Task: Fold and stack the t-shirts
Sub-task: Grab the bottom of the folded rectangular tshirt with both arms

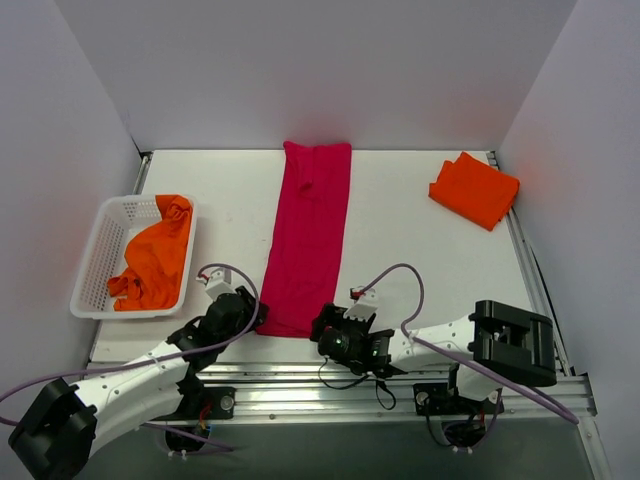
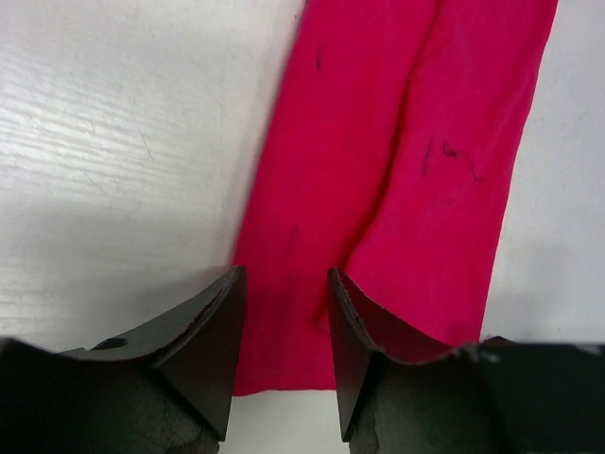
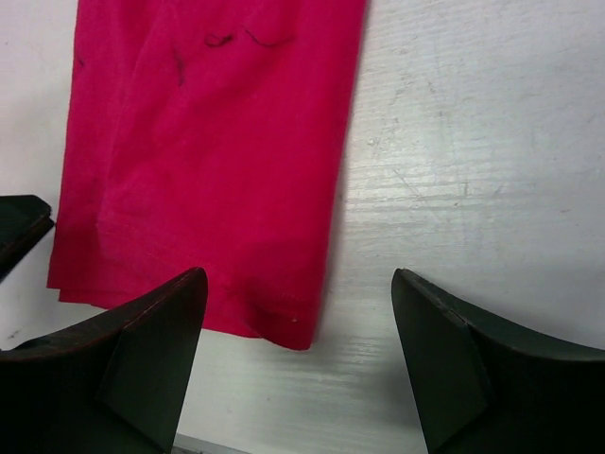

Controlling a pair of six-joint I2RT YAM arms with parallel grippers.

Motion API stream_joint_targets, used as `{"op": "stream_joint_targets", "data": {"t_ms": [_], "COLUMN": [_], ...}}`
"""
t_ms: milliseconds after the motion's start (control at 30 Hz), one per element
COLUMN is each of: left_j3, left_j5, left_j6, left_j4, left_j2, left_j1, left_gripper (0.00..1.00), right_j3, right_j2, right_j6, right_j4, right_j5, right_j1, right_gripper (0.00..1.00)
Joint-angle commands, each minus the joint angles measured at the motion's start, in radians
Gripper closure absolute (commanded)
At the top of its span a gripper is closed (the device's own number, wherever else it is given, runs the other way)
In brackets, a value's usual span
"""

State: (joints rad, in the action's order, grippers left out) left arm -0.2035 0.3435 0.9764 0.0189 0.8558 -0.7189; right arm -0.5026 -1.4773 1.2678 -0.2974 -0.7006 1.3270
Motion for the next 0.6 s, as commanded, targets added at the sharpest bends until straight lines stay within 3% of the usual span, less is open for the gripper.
{"op": "stream_joint_targets", "data": {"t_ms": [0, 300, 400, 467, 567], "left_j3": [0.015, 0.019, 0.021, 0.024, 0.036], "left_j5": [-0.001, 0.034, 0.042, 0.045, 0.049], "left_j6": [0.053, 0.097, 0.102, 0.102, 0.099], "left_j4": [0.012, -0.089, -0.109, -0.112, -0.102], "left_j2": [-0.004, -0.027, -0.044, -0.058, -0.066], "left_j1": [-0.037, -0.106, -0.111, -0.114, -0.117], "left_gripper": [0.51, 0.52, 0.56, 0.59, 0.71], "right_j3": [0.01, -0.014, -0.031, -0.033, -0.027], "right_j2": [-0.032, -0.083, -0.101, -0.103, -0.087], "right_j6": [0.067, 0.065, 0.064, 0.067, 0.084], "right_j4": [-0.019, -0.032, -0.016, -0.003, 0.027], "right_j5": [0.006, 0.019, 0.016, 0.015, 0.001], "right_j1": [0.017, 0.018, 0.017, 0.018, 0.018], "right_gripper": [0.26, 0.49, 0.65, 0.82, 0.97]}}
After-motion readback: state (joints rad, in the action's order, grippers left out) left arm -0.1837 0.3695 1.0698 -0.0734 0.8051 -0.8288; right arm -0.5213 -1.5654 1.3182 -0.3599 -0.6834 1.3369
